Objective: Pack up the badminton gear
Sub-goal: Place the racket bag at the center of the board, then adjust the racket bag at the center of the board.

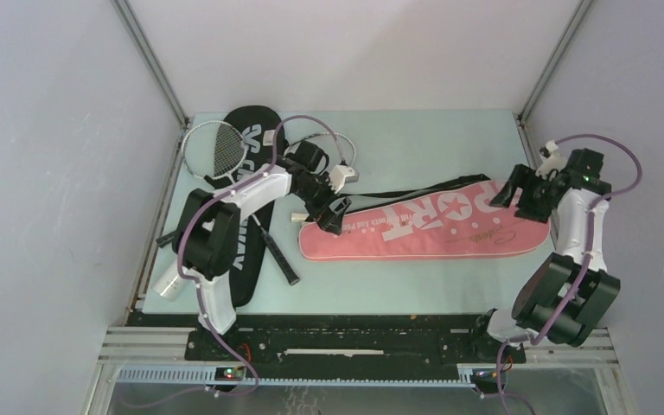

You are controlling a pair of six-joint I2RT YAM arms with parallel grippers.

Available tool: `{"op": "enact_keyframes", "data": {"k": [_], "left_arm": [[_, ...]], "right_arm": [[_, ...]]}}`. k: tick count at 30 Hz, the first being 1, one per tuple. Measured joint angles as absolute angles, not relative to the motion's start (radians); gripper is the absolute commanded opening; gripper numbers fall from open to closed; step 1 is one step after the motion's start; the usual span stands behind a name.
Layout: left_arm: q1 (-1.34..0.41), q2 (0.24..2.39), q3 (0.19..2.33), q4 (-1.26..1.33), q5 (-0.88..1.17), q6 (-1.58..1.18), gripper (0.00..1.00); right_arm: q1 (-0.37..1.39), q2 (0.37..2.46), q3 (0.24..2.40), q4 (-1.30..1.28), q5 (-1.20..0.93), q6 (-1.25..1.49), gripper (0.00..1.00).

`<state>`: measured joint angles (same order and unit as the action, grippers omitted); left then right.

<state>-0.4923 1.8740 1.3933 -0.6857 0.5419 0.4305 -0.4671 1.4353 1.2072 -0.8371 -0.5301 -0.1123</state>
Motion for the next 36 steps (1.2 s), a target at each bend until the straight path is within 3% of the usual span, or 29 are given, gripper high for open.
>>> {"op": "enact_keyframes", "data": {"k": [6, 20, 28, 36], "left_arm": [[-0.491, 1.948, 1.435, -0.698, 0.545, 0.384, 1.00], [-0.490, 2.027, 1.496, -0.697, 0.618, 0.331, 1.00], [-0.506, 2.014, 1.403, -0.665, 0.669, 0.330, 1.00], [-0.568, 1.952, 1.298, -0.632, 0.710, 0.331, 1.00]], "right_arm": [[-0.553, 1.394, 1.127, -0.910, -0.413, -0.159, 0.85], [-0.648, 1.693, 1.092, -0.933, -0.361, -0.178, 0.83], [-0.579, 1.834, 1.156, -0.919, -0.361, -0.112, 0.82], [-0.403, 2.016, 1.433, -0.939, -0.315, -0.045, 0.81]]}}
